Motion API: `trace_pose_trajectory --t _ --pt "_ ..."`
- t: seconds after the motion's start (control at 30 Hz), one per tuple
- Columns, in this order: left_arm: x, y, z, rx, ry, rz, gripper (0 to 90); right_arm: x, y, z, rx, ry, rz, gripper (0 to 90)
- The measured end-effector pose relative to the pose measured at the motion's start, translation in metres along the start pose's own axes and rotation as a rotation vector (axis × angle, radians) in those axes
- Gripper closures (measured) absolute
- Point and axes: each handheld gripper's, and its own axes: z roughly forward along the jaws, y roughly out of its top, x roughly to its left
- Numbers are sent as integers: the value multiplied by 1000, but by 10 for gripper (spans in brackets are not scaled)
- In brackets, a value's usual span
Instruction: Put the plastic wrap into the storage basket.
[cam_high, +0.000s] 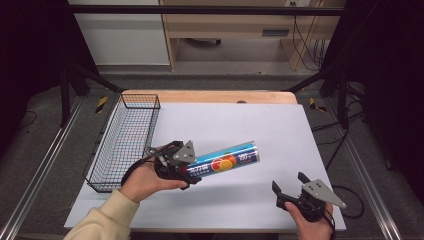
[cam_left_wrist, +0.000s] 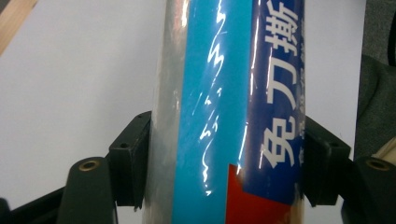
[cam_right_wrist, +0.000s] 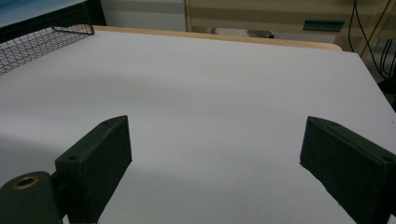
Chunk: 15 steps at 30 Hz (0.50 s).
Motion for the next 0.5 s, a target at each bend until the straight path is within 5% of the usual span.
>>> trace_pose_trajectory --t 0.5 --pt "5 -13 -50 -39 110 -49 312 1 -1 0 0 2 16 97"
